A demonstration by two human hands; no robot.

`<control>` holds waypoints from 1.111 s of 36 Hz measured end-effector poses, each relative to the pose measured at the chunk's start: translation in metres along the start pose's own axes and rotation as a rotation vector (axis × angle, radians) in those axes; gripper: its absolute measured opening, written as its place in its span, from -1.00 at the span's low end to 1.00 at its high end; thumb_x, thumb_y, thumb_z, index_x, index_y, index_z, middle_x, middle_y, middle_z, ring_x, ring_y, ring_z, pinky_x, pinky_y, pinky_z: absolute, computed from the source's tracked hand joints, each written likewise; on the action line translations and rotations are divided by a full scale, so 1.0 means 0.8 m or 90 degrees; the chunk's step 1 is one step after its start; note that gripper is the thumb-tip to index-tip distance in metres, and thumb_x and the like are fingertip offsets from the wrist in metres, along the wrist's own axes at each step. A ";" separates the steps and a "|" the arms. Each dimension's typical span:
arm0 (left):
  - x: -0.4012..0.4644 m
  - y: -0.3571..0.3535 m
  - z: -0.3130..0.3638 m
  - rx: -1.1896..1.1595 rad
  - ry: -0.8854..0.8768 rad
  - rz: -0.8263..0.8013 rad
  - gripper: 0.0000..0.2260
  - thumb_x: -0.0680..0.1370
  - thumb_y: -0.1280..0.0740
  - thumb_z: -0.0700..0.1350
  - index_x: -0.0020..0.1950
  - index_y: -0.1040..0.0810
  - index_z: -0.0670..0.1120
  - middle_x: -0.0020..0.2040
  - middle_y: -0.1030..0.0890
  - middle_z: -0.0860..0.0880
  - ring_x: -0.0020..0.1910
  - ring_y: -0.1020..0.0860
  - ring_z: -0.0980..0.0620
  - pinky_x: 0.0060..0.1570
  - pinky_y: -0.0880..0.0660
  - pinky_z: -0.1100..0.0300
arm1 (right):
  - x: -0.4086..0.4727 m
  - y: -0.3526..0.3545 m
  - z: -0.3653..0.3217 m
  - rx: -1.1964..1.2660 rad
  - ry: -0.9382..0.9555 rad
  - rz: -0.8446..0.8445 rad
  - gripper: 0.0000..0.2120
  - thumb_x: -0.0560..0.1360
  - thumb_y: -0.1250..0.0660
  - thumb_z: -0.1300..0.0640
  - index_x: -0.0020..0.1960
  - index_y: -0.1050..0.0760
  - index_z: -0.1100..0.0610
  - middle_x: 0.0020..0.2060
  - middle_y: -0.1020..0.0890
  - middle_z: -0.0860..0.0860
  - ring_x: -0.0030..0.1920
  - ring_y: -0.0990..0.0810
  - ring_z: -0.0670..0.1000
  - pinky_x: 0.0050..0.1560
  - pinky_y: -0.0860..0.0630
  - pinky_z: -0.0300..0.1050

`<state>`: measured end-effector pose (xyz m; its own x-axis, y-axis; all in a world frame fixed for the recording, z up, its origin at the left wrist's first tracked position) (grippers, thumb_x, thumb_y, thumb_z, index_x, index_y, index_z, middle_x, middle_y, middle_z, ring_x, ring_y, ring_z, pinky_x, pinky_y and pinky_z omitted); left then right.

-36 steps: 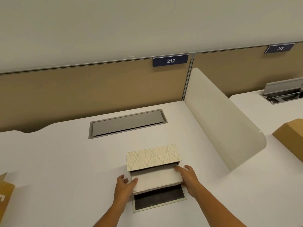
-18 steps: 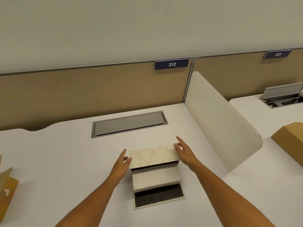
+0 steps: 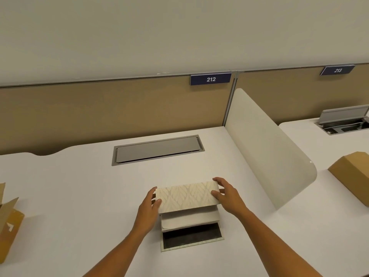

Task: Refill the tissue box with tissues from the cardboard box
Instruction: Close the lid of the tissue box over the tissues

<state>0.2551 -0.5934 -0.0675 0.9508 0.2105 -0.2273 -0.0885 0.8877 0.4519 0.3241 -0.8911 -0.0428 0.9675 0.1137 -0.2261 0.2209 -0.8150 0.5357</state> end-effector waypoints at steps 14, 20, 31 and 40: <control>-0.070 -0.004 -0.028 -0.139 -0.055 -0.051 -0.61 0.64 -0.24 -0.20 0.23 -0.32 0.30 0.32 -0.38 0.28 0.31 -0.43 0.10 -0.08 -0.58 0.41 | -0.075 -0.003 0.025 0.214 -0.057 -0.019 -0.71 0.57 -0.38 0.33 0.14 -0.43 0.02 0.10 -0.71 -0.03 0.13 -0.67 -0.05 -0.14 -0.66 -0.21; -0.086 -0.009 -0.028 -0.142 -0.054 -0.005 -0.79 0.64 -0.27 -0.06 0.07 -0.43 0.30 0.29 -0.45 0.29 0.25 -0.49 0.20 0.04 -0.49 0.33 | -0.102 -0.013 0.031 0.248 -0.074 0.011 -0.85 0.60 -0.40 0.13 0.14 -0.49 0.04 0.03 -0.74 -0.03 0.06 -0.70 -0.04 -0.05 -0.62 -0.18; -0.099 -0.019 -0.035 -0.117 -0.050 0.034 -0.85 0.61 -0.31 -0.20 0.07 -0.47 0.06 0.22 -0.48 0.10 0.21 -0.51 0.16 0.11 -0.48 0.30 | -0.118 -0.020 0.036 0.263 -0.131 0.027 -0.86 0.59 -0.36 0.22 0.10 -0.46 0.06 0.01 -0.77 -0.06 0.02 -0.72 0.01 0.08 -0.59 -0.04; -0.107 -0.024 -0.046 -0.091 -0.060 0.009 -0.71 0.55 -0.34 -0.35 0.09 -0.47 0.04 0.23 -0.42 0.07 0.27 -0.49 0.01 -0.05 -0.54 0.46 | -0.128 -0.023 0.044 0.227 -0.150 0.001 -0.68 0.49 -0.37 0.32 0.13 -0.46 -0.02 -0.03 -0.77 -0.04 -0.13 -0.59 0.09 0.00 -0.53 0.00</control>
<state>0.1646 -0.6135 -0.0890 0.9721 0.1898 -0.1377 -0.1366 0.9358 0.3250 0.2163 -0.9077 -0.0582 0.9043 0.0127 -0.4268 0.1225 -0.9652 0.2308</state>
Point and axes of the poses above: each hand's wrist, its own x-axis towards the middle knuckle, its own y-axis out of the back of the hand, z = x × y, the point moved 3 cm from there along x, towards the middle knuckle
